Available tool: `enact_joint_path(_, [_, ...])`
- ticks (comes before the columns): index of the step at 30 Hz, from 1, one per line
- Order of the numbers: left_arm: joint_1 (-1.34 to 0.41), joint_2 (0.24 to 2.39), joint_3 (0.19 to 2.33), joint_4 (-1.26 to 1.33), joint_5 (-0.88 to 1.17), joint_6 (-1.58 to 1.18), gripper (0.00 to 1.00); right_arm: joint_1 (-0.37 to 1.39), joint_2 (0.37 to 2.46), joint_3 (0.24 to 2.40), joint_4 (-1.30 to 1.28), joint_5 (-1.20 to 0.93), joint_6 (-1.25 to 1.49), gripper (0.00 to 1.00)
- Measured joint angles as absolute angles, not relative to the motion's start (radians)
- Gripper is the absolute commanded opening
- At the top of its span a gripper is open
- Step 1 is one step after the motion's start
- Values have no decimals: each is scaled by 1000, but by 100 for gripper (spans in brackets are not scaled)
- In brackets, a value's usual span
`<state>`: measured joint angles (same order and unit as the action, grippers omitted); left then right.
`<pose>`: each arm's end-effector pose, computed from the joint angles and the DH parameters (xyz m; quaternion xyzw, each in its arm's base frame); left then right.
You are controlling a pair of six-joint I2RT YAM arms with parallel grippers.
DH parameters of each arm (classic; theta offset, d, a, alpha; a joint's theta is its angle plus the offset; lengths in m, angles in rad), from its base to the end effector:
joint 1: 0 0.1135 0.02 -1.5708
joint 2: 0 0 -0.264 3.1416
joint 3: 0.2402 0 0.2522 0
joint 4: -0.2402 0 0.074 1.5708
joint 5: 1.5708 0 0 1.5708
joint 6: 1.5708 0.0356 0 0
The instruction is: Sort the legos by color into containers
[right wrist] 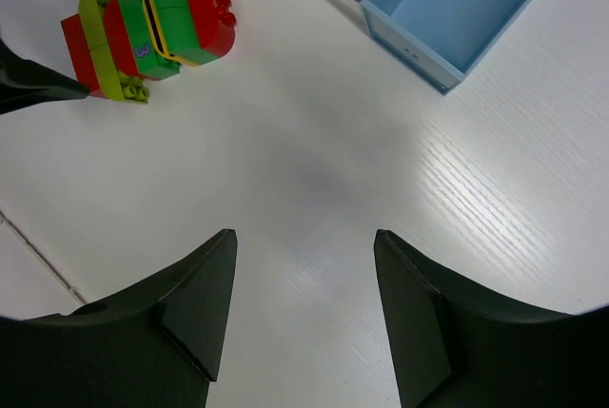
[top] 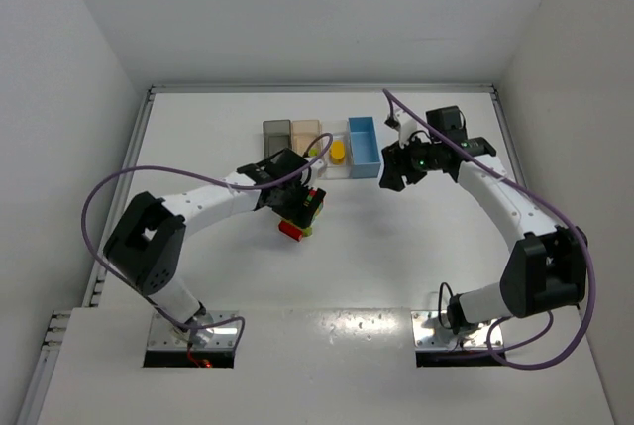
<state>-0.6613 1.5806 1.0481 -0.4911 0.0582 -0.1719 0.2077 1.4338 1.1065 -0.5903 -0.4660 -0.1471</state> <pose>0.2521 -0.1988 0.2113 0.2408 0.9318 -0.1349 0.2356 0.2898 0.0774 0.2691 -0.2355 0.8940 0.2280 0.3054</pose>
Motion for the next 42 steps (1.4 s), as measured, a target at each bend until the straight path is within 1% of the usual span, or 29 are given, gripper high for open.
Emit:
enact_joint_path(13, [-676, 1769, 1189, -467, -8, -196, 86, 179, 1433, 1103, -592, -468, -150, 60])
enact_joint_path(26, [-676, 1810, 1198, -464, -8, -199, 86, 159, 1433, 1103, -592, -472, -150, 60])
enact_joint_path(37, [-676, 1878, 1200, -465, -22, -226, 78, 159, 1433, 1102, -593, -472, -150, 60])
enact_joint_path(42, [-676, 1882, 1208, -467, -23, -243, 71, 153, 1433, 1100, -591, -473, -150, 60])
